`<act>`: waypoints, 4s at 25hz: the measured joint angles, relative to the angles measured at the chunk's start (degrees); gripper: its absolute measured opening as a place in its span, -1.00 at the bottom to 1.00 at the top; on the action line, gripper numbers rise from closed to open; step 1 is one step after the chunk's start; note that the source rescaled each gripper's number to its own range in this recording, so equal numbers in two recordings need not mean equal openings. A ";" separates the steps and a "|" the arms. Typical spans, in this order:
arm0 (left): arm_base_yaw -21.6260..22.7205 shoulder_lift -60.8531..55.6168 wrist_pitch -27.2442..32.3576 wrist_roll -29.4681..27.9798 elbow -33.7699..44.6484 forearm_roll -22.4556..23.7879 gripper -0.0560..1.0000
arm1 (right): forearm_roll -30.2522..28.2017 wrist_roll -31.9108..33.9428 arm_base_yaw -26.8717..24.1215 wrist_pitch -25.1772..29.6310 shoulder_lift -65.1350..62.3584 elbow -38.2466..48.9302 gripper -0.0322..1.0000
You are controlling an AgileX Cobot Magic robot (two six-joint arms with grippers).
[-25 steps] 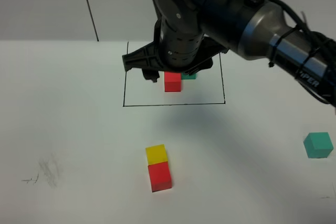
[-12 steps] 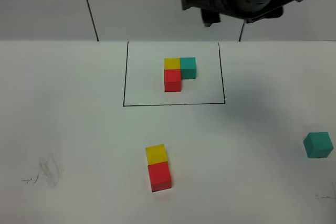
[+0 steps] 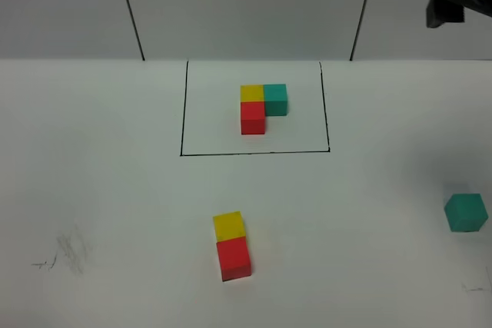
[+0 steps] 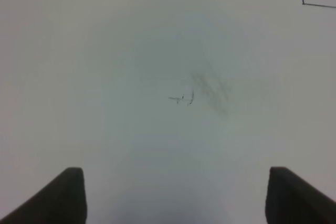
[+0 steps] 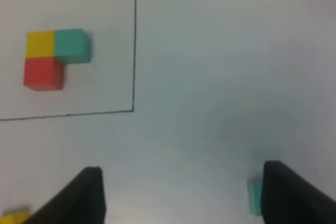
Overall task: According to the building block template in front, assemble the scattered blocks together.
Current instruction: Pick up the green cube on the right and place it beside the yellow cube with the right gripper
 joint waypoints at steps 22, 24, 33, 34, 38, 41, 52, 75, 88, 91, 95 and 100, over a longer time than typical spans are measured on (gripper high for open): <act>0.00 0.00 0.00 0.00 0.00 0.00 0.99 | 5.06 -4.79 -15.26 0.07 -9.74 24.53 0.40; 0.00 0.00 0.00 0.00 0.00 0.00 0.99 | 4.86 -4.84 -15.50 0.09 -9.69 25.05 0.40; 0.00 0.00 0.00 0.00 0.00 0.00 0.99 | 7.59 -5.87 -15.73 -0.10 -2.86 25.18 0.40; 0.00 0.00 0.00 0.00 0.00 0.00 0.99 | 7.53 -6.11 -15.73 -0.10 -1.87 25.18 0.40; 0.00 0.00 0.00 0.00 0.00 0.00 0.99 | 6.64 -7.04 -15.73 -0.10 1.34 25.18 0.40; 0.00 0.00 0.00 0.00 0.00 0.00 0.99 | 6.52 -8.24 -15.73 -0.10 3.51 25.18 0.40; 0.00 0.00 0.00 0.00 0.00 0.00 0.99 | 6.53 -14.11 -19.28 -7.19 11.33 25.18 0.40; 0.00 0.00 0.00 0.00 0.00 0.00 0.99 | 11.11 -20.93 -20.77 -14.68 22.76 25.18 0.40; 0.00 0.00 0.00 0.00 0.00 0.00 0.99 | 11.49 -21.03 -21.43 -14.84 25.03 25.18 0.40; 0.00 0.00 0.00 0.00 0.00 0.00 0.99 | 11.67 -21.03 -21.43 -14.95 25.96 25.18 0.40; 0.00 0.00 0.00 0.00 0.00 0.00 0.99 | 11.66 -20.96 -21.43 -15.21 27.01 25.18 0.40; 0.00 0.00 0.00 0.00 0.00 0.00 0.99 | 11.73 -20.96 -21.75 -15.52 28.11 25.18 0.40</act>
